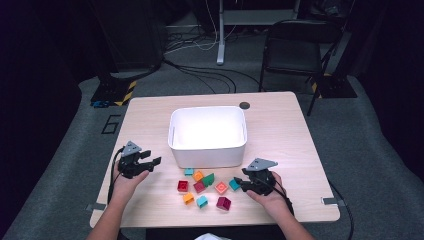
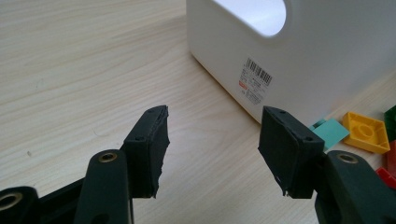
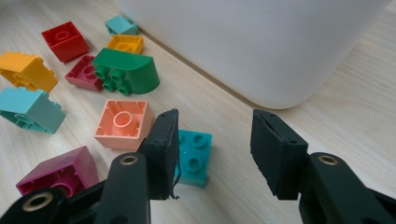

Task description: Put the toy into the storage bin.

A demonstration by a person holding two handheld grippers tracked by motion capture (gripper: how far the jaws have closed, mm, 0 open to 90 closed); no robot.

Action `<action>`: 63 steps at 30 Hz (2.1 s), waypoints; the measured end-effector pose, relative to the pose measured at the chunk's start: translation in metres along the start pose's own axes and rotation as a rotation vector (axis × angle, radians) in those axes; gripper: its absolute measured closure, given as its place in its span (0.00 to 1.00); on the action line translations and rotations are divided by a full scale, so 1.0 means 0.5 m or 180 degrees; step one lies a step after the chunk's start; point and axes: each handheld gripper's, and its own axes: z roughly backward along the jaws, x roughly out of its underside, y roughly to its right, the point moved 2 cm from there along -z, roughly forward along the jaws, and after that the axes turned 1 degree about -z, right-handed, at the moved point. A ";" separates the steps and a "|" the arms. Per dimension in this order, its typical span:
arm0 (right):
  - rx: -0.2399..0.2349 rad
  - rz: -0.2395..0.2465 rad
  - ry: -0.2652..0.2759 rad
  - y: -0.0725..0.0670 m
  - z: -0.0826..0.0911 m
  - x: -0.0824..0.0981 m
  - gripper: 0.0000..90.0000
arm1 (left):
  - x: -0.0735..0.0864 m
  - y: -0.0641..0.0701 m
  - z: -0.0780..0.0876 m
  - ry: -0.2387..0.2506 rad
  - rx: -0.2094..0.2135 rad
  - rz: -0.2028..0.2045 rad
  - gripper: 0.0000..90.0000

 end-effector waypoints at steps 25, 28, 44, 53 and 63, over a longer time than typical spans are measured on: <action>-0.0064 0.0043 -0.0332 -0.017 -0.043 0.024 0.63 | 0.019 -0.021 -0.002 0.0017 0.0027 0.0183 0.47; -0.0082 0.0032 -0.0344 -0.015 -0.042 0.024 0.63 | 0.019 -0.020 -0.003 0.0021 0.0039 0.0205 0.47; -0.0075 0.0068 -0.0284 -0.008 -0.011 0.003 0.65 | 0.019 -0.024 -0.003 0.0035 0.0061 0.0211 0.47; -0.0181 0.0068 -0.0249 -0.011 0.018 -0.037 0.65 | 0.019 -0.017 -0.007 0.0015 0.0068 0.0175 0.48; -0.0306 0.0097 -0.0244 -0.008 0.052 -0.088 0.65 | 0.020 -0.013 -0.010 -0.0013 0.0081 0.0130 0.48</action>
